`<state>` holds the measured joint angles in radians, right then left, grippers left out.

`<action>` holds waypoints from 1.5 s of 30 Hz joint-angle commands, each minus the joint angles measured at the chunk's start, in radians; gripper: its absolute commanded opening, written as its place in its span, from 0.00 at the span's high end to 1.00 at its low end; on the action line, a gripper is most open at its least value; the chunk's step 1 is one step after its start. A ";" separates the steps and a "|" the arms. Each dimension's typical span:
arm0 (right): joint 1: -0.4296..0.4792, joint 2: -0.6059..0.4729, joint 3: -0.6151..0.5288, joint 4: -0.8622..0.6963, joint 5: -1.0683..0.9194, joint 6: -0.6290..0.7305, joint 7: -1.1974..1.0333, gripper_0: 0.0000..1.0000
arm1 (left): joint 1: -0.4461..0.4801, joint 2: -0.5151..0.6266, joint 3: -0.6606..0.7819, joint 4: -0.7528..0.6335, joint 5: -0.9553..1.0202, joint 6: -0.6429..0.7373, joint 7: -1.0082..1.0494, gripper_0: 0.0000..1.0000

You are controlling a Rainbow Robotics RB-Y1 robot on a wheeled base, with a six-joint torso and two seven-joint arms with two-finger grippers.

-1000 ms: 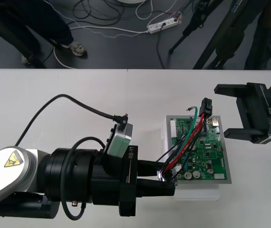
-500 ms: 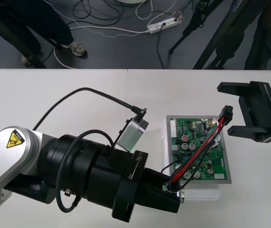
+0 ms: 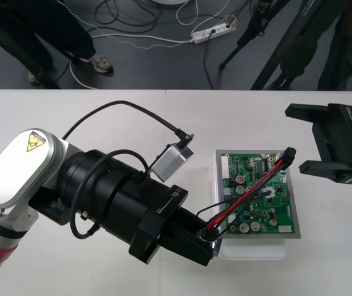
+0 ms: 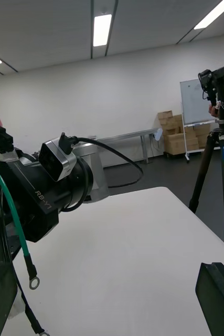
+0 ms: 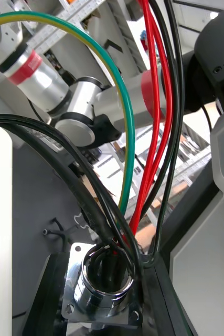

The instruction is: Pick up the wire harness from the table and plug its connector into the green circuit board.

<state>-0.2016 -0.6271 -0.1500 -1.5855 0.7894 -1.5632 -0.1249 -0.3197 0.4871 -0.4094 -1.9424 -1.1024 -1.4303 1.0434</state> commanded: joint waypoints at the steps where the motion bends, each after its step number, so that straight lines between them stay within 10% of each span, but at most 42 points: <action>1: -0.019 -0.062 0.001 0.007 -0.042 -0.008 -0.028 0.00 | -0.065 -0.050 0.027 0.043 0.044 -0.141 0.064 1.00; 34: -0.021 -0.138 0.012 0.033 -0.219 -0.008 -0.078 0.00 | -0.082 -0.053 0.006 0.046 0.113 -0.141 0.087 1.00; 45: -0.021 -0.135 0.184 -0.047 -0.318 -0.008 -0.070 0.00 | -0.082 -0.053 0.006 0.046 0.115 -0.141 0.093 1.00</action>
<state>-0.2017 -0.7231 -0.0272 -1.5879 0.4987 -1.5632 -0.1848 -0.3655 0.4568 -0.4051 -1.8847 -1.0077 -1.5339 1.0514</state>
